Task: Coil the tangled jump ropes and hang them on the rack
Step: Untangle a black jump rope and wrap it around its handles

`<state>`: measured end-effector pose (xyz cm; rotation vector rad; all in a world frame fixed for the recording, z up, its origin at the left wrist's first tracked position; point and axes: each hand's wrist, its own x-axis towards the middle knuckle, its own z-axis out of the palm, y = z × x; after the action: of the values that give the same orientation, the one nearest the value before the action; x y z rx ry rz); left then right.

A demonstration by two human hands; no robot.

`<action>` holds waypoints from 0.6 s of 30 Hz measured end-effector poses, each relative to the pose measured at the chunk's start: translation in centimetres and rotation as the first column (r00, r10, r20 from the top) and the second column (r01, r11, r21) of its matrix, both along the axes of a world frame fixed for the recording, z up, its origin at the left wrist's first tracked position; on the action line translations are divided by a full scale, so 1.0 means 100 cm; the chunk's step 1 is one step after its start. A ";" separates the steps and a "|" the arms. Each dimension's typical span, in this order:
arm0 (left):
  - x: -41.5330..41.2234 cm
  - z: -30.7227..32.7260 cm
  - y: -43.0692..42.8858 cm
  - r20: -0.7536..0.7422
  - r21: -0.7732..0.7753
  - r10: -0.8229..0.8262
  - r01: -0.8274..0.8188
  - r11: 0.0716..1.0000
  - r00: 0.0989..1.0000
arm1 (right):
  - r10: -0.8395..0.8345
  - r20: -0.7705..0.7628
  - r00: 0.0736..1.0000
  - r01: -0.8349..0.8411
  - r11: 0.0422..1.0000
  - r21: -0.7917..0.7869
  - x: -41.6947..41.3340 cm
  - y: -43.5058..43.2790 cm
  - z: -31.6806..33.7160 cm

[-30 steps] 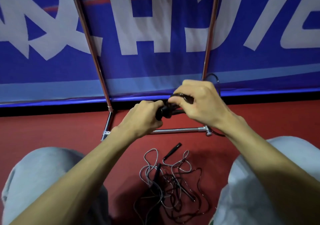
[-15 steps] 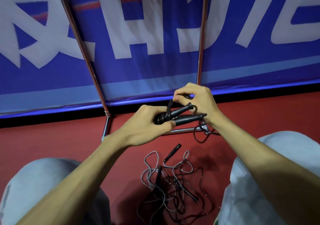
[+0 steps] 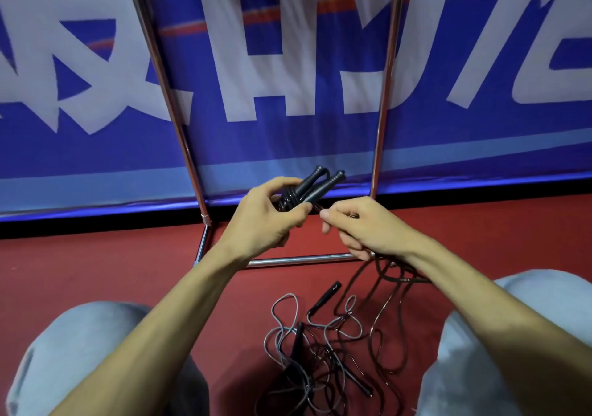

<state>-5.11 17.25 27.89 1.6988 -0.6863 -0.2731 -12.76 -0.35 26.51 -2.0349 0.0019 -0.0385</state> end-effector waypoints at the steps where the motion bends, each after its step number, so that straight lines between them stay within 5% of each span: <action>1: 0.004 -0.002 0.001 0.045 0.034 0.031 -0.032 0.999 0.998 | 0.043 -0.041 0.998 -0.042 0.999 0.033 -0.002 -0.001 0.002; 6: 0.019 -0.005 0.008 0.273 0.189 0.140 -0.196 0.962 0.952 | 0.122 -0.126 0.984 -0.105 0.986 0.133 -0.011 0.000 0.004; 12: 0.032 -0.024 0.012 0.521 0.482 -0.001 -0.293 0.826 0.853 | -0.098 -0.062 0.993 0.065 0.912 -0.404 -0.014 -0.002 0.005; 18: 0.034 -0.021 0.013 0.635 0.487 0.083 -0.481 0.729 0.768 | -0.255 0.096 0.962 0.271 0.855 -0.443 -0.010 -0.003 0.009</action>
<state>-1.73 18.53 25.77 2.5700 -0.7877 0.3174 -13.74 -0.63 27.42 -2.4901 0.2760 -0.2697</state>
